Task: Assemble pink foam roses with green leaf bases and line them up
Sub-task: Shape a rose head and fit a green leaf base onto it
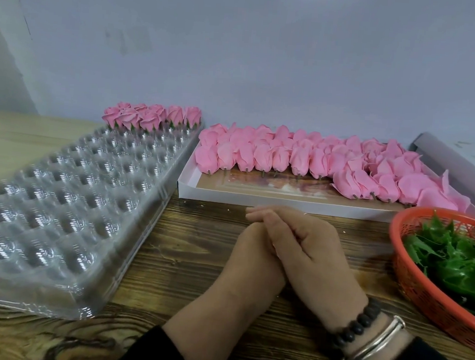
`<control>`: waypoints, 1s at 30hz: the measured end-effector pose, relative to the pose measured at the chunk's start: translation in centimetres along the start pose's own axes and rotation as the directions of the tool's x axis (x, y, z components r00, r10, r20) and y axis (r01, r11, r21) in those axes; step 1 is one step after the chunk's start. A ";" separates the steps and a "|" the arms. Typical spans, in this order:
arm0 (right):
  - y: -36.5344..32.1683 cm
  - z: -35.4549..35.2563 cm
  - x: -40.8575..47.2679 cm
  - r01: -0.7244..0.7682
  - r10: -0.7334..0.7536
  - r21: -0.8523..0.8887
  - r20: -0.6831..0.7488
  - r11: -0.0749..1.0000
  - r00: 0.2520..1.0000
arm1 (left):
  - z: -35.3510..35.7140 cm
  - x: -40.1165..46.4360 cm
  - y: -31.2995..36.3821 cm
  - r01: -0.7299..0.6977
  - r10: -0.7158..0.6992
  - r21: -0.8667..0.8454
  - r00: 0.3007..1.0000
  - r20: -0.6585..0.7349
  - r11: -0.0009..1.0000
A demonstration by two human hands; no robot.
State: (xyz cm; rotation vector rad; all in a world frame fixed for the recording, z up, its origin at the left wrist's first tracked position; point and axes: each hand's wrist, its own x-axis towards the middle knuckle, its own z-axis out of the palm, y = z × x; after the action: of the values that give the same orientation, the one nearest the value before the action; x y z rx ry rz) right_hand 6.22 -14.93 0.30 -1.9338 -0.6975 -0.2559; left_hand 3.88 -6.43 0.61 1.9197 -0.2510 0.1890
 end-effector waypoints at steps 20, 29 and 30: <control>0.6 0.7 -0.2 -0.015 0.016 0.184 -0.005 0.983 1.000 | -2.1 0.7 -0.7 -0.005 -0.365 -0.831 0.897 -0.250 0.556; 0.6 1.1 -0.5 0.033 -0.030 0.033 -0.095 0.999 0.995 | -0.7 0.4 -0.8 0.167 -0.444 -0.934 0.896 0.010 0.316; 0.5 1.1 -0.5 0.048 -0.046 0.013 -0.108 0.999 0.993 | -0.7 0.3 -0.8 0.172 -0.434 -0.939 0.901 0.028 0.297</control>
State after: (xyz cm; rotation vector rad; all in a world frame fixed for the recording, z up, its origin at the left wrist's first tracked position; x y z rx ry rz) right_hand 5.98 -14.31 -0.80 -1.8761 -0.6727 -0.3799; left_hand 4.34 -5.57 0.24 0.7044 0.1850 -0.0164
